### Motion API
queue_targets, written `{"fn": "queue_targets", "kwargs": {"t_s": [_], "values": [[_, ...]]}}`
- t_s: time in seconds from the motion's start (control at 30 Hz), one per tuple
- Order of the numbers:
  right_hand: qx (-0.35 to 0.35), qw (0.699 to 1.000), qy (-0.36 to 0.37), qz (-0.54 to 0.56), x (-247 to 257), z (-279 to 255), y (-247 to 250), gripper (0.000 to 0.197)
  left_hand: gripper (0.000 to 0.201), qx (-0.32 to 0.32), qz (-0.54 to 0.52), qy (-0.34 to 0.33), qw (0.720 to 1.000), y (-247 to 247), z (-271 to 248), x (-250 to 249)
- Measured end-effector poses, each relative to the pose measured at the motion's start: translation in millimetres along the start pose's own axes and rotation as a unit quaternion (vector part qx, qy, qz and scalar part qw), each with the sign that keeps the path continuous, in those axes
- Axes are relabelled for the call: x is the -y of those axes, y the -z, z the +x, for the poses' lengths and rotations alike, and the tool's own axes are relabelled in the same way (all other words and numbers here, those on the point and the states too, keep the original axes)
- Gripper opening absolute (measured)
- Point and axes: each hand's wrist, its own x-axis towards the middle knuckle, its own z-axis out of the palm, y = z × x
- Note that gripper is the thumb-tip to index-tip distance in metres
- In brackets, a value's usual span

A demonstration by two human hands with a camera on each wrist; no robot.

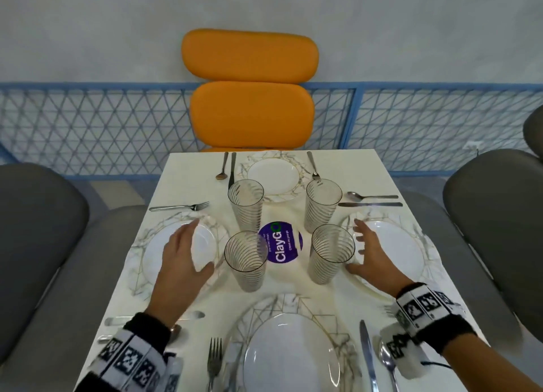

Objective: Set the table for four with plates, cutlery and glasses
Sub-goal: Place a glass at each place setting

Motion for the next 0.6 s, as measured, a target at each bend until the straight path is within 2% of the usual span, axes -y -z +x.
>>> {"fn": "queue_targets", "kwargs": {"t_s": [0.1,0.17,0.27,0.4,0.5,0.6], "values": [[0.023,0.997,-0.032,0.065,-6.9,-7.2,-27.5,0.125,0.101,0.115,-0.076,0.087,0.987,-13.1,-18.6,23.0],[-0.004,0.990,-0.033,0.139,-5.6,-10.0,-41.2,0.125,0.106,0.144,-0.137,0.091,0.976,-27.6,-24.8,24.0],[-0.053,0.972,-0.044,0.224,1.2,-12.5,-54.9,0.107,0.112,0.156,-0.175,0.087,0.968,-49.4,-19.6,17.9],[-0.094,0.975,-0.069,0.190,-0.2,-11.9,-64.5,0.083,0.108,0.129,-0.229,0.089,0.961,-67.7,-10.5,-0.2],[-0.101,0.972,-0.082,0.195,5.2,-14.2,-66.2,0.080,0.094,0.105,-0.240,0.085,0.961,-69.6,-2.3,-7.5],[-0.100,0.971,-0.086,0.201,3.9,-17.1,-65.7,0.080,0.092,0.098,-0.246,0.092,0.960,-70.3,5.1,-6.6]]}}
